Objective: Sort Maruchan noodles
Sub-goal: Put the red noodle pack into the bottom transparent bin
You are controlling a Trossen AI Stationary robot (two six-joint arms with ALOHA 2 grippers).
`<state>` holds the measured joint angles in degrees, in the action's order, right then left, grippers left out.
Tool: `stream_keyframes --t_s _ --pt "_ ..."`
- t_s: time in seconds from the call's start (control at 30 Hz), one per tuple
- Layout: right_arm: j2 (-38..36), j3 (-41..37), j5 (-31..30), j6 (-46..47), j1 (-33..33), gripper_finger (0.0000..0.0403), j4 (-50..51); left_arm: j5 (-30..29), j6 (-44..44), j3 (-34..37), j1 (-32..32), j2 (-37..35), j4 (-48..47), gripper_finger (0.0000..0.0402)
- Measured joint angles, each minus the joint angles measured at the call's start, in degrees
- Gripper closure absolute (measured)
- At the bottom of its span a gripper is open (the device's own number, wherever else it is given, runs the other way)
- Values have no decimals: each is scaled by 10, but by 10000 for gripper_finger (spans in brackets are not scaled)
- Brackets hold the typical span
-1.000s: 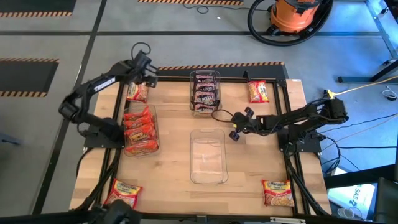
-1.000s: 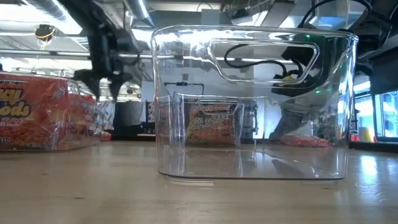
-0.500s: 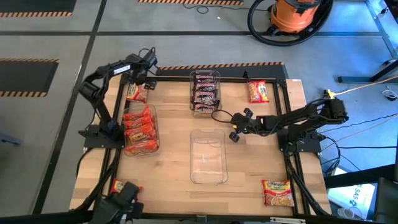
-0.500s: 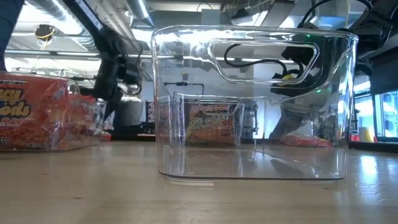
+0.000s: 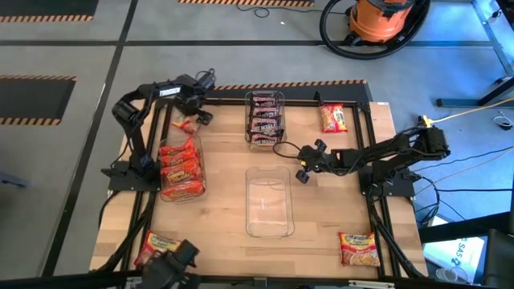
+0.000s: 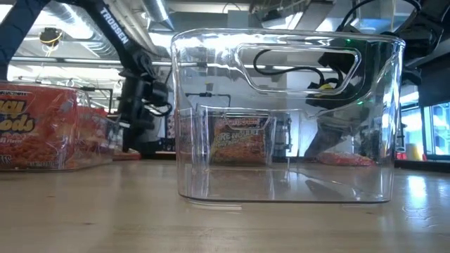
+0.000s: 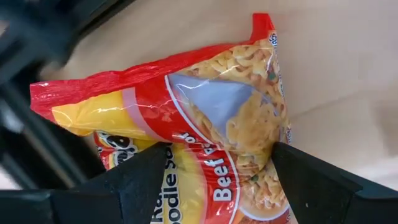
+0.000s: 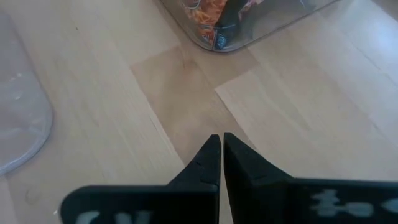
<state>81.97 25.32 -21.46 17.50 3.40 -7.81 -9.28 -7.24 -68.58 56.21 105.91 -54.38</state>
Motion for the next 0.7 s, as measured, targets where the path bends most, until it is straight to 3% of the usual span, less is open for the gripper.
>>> stream_keyframes --t_s 0.2,0.4,0.53,0.7 --pt "0 0 -5 0 0 402 -4 7 91 0 -69 1 34 111" --pt "0 0 -3 0 0 402 -3 27 123 -52 -113 1 -28 111" --pt "0 0 1 0 0 402 -3 58 140 -95 -103 -21 -58 111" --pt "0 0 1 1 0 402 -3 127 139 -108 -30 -29 -58 111"
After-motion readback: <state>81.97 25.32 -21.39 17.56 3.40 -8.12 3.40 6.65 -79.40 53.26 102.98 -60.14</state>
